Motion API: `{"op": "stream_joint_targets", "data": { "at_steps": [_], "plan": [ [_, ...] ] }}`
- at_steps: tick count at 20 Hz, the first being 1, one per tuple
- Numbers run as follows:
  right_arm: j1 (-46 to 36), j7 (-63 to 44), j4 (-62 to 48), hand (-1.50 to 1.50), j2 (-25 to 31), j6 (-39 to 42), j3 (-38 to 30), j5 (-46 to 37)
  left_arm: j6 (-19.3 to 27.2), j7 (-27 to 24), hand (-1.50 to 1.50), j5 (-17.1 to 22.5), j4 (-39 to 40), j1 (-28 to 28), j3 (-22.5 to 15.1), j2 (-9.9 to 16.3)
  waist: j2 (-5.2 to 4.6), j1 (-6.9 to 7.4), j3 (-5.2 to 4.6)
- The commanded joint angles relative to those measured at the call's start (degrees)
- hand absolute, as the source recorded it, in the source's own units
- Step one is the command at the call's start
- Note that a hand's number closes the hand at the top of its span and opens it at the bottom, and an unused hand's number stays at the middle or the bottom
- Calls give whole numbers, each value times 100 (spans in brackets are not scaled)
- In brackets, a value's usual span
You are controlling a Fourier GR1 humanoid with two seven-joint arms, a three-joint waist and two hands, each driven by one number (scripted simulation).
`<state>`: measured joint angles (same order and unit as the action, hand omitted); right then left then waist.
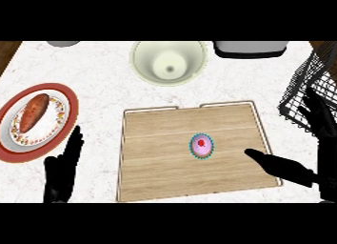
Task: Pick the cupcake from the tray and place it in the tiered basket
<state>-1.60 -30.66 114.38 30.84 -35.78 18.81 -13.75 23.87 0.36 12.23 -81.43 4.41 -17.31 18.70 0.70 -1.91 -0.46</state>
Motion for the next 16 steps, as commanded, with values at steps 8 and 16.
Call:
{"op": "stream_joint_targets", "data": {
  "at_steps": [8, 16],
  "plan": [
    [-716, -3769, 1001, -150, 1430, 2373, 1019, -1567, 1, 27, 0, -165, 96, -166, -170, -144, -40, 221, -25],
    [-1695, -5391, 798, -150, 295, 3377, 1936, -2712, 116, 120, 0, -296, 62, -207, -202, -220, -41, 289, 8]
  ]
}}
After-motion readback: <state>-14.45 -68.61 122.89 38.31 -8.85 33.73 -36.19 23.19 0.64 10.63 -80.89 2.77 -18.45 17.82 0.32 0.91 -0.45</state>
